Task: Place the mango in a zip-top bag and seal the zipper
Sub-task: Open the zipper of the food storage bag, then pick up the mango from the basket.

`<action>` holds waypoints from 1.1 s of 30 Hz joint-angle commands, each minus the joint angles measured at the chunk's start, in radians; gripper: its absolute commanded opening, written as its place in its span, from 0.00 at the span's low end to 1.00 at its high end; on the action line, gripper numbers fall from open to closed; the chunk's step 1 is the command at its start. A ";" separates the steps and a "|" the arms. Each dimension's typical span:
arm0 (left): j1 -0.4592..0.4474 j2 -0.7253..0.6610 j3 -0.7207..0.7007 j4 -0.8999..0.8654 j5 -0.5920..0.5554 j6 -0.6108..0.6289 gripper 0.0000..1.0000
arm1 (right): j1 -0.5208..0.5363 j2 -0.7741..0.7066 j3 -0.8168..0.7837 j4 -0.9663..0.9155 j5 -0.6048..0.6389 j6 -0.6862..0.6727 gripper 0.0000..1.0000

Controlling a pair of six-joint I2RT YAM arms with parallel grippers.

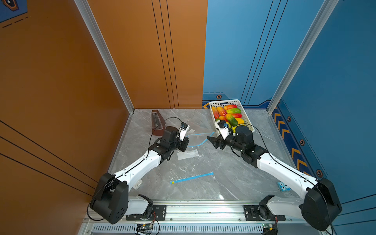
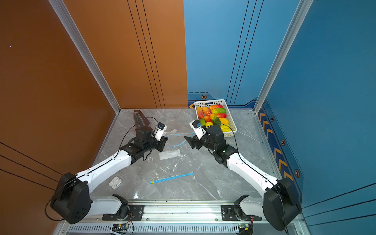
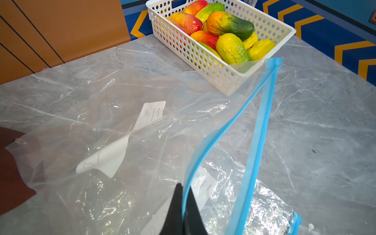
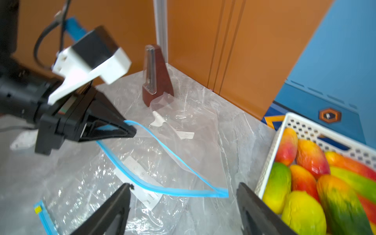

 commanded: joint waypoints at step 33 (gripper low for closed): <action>-0.002 0.077 0.032 0.034 0.034 -0.206 0.00 | -0.271 0.988 0.974 -0.756 0.288 0.304 0.65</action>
